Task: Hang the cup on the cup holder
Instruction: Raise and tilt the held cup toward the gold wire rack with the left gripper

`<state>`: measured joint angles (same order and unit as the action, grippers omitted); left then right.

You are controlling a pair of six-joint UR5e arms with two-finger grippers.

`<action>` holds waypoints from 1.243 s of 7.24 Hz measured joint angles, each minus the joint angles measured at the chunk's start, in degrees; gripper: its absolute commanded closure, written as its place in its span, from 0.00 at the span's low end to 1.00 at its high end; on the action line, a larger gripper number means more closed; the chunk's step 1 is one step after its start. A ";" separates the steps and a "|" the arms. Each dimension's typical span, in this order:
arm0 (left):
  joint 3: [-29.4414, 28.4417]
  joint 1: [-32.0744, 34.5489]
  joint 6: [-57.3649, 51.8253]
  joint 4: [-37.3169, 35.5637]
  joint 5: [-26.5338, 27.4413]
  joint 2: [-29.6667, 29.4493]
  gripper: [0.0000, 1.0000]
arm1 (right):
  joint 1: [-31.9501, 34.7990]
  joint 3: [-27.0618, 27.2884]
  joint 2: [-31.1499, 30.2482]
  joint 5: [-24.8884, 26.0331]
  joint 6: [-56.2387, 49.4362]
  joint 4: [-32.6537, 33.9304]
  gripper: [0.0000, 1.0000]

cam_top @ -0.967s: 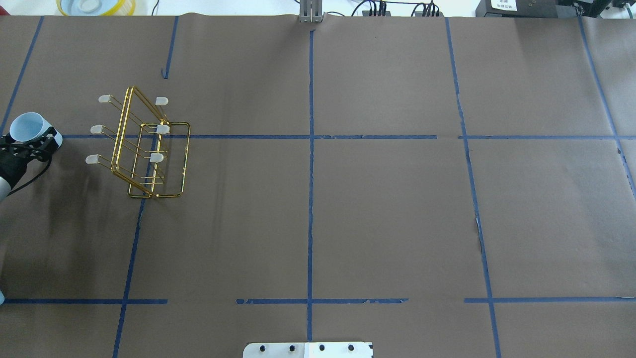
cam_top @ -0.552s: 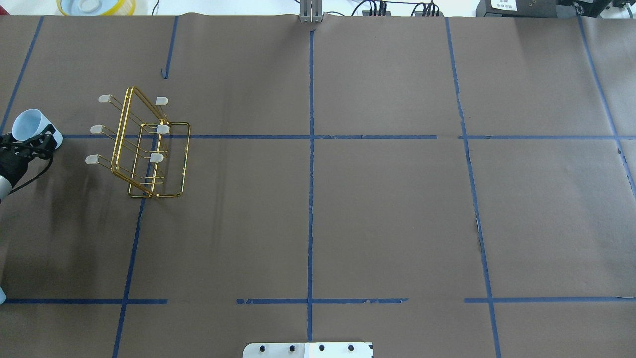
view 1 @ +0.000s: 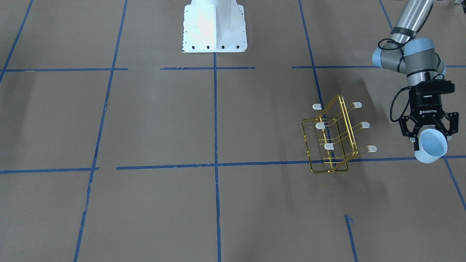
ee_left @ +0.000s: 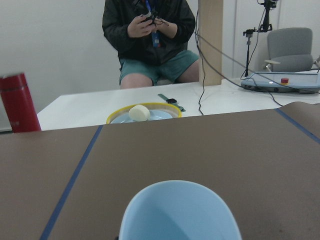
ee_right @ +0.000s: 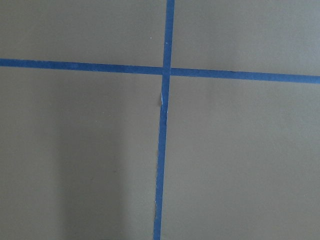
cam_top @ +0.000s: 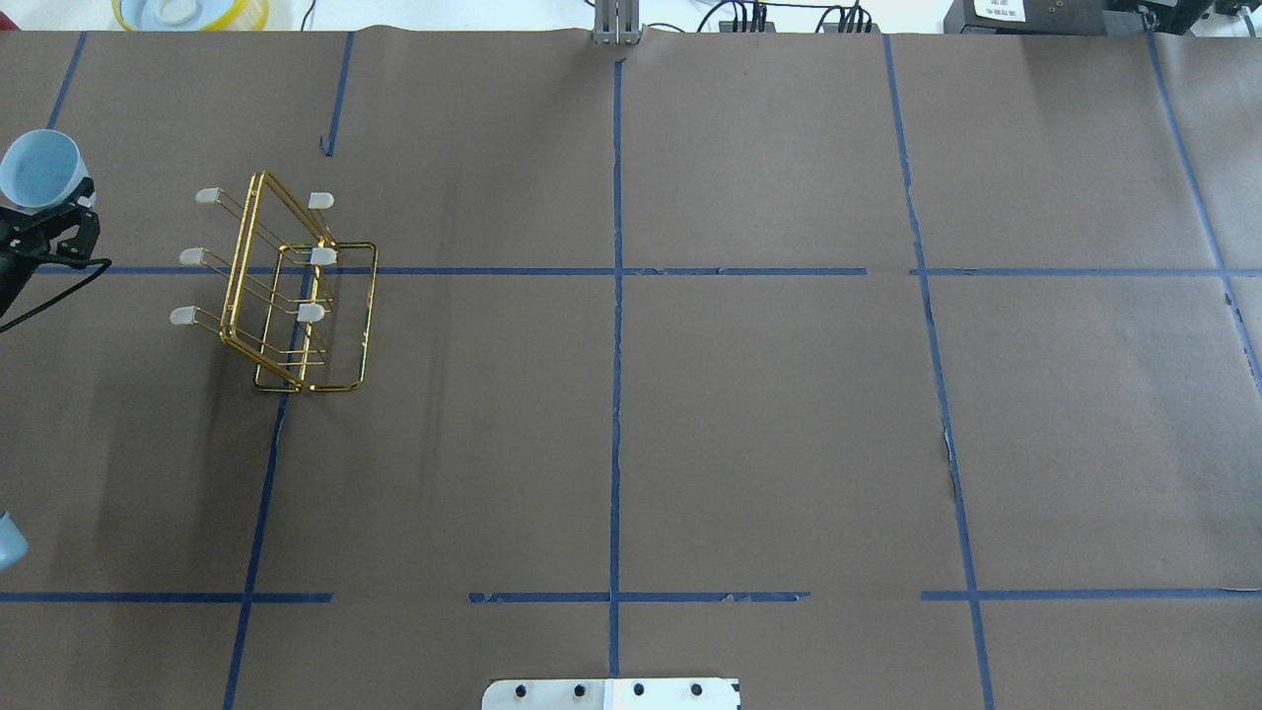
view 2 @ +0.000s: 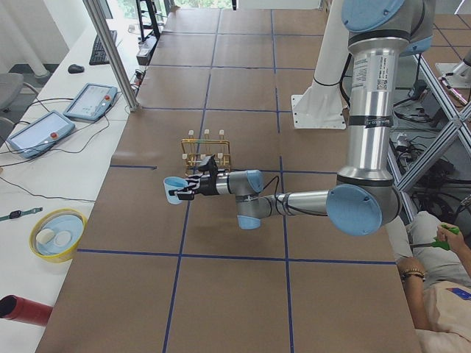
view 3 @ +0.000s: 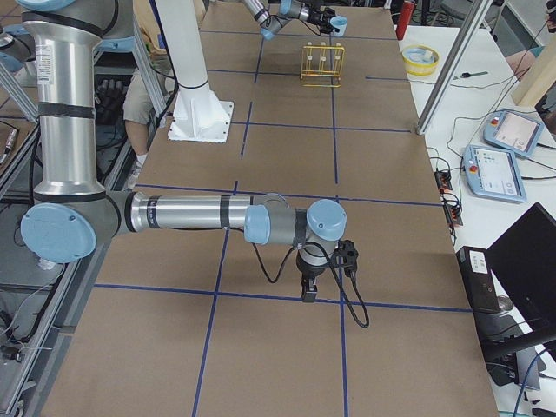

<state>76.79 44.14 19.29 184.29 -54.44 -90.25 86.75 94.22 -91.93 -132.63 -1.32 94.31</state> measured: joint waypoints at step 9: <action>14.01 -12.85 -82.01 1.80 26.66 3.64 0.68 | 0.00 0.00 0.01 0.00 0.00 0.00 0.00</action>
<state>90.80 31.29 -62.72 186.09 -27.78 -86.61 86.75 94.22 -91.92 -132.63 -1.32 94.31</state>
